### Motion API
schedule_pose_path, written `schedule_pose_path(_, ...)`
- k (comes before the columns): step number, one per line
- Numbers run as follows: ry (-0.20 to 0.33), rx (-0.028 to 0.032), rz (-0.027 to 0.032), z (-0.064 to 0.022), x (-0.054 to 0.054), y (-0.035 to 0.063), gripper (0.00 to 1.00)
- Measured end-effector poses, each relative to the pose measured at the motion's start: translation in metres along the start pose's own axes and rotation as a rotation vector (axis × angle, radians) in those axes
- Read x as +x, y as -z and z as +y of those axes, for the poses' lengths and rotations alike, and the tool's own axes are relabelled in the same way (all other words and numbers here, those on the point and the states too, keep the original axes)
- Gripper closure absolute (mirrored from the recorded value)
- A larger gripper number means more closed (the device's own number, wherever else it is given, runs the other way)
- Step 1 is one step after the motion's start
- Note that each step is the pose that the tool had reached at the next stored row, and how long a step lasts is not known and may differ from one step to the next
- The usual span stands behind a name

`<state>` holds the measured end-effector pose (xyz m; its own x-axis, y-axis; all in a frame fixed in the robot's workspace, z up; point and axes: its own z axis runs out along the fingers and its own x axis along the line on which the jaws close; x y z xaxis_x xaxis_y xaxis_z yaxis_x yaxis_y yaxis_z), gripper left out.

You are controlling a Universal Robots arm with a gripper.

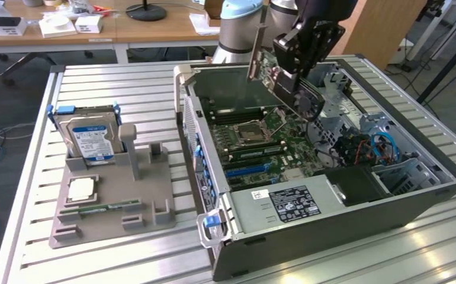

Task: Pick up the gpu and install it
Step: 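Insert the gpu into the slot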

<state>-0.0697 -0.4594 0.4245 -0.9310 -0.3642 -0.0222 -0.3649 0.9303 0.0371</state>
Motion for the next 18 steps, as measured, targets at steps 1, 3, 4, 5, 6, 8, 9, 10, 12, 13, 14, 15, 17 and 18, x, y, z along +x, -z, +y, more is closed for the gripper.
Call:
schedule_pose_path(1, 0.018, 0.0, 0.0008, 0.0, 0.0, -0.0002, 0.74)
schedule_pose_path(3, 0.053, -0.0002, 0.0024, 0.0, 0.0, -0.0007, 0.74)
schedule_pose_path(4, 0.073, -0.0002, 0.0032, 0.0, 0.0, -0.0009, 0.74)
schedule_pose_path(5, 0.091, -0.0002, 0.004, -0.0001, 0.0, -0.0011, 0.74)
schedule_pose_path(6, 0.109, -0.0003, 0.0048, -0.0001, 0.0, -0.0013, 0.74)
schedule_pose_path(8, 0.145, -0.0003, 0.0064, -0.0001, 0.0001, -0.0018, 0.74)
schedule_pose_path(9, 0.163, -0.0004, 0.0072, -0.0001, 0.0001, -0.002, 0.74)
schedule_pose_path(10, 0.182, -0.0003, 0.0081, -0.0001, 0.0001, -0.0022, 0.74)
schedule_pose_path(12, 0.218, -0.0006, 0.0097, -0.0001, 0.0001, -0.0026, 0.74)
schedule_pose_path(13, 0.236, -0.0006, 0.0105, -0.0001, 0.0001, -0.0027, 0.74)
schedule_pose_path(14, 0.254, -0.0009, 0.0112, -0.0001, 0.0001, -0.0028, 0.74)
schedule_pose_path(15, 0.272, -0.0011, 0.0119, -0.0001, 0.0001, -0.0029, 0.74)
schedule_pose_path(17, 0.309, -0.0017, 0.0134, -0.0001, 0.0001, -0.0032, 0.74)
schedule_pose_path(18, 0.327, -0.0021, 0.014, -0.0001, 0.0001, -0.0033, 0.74)
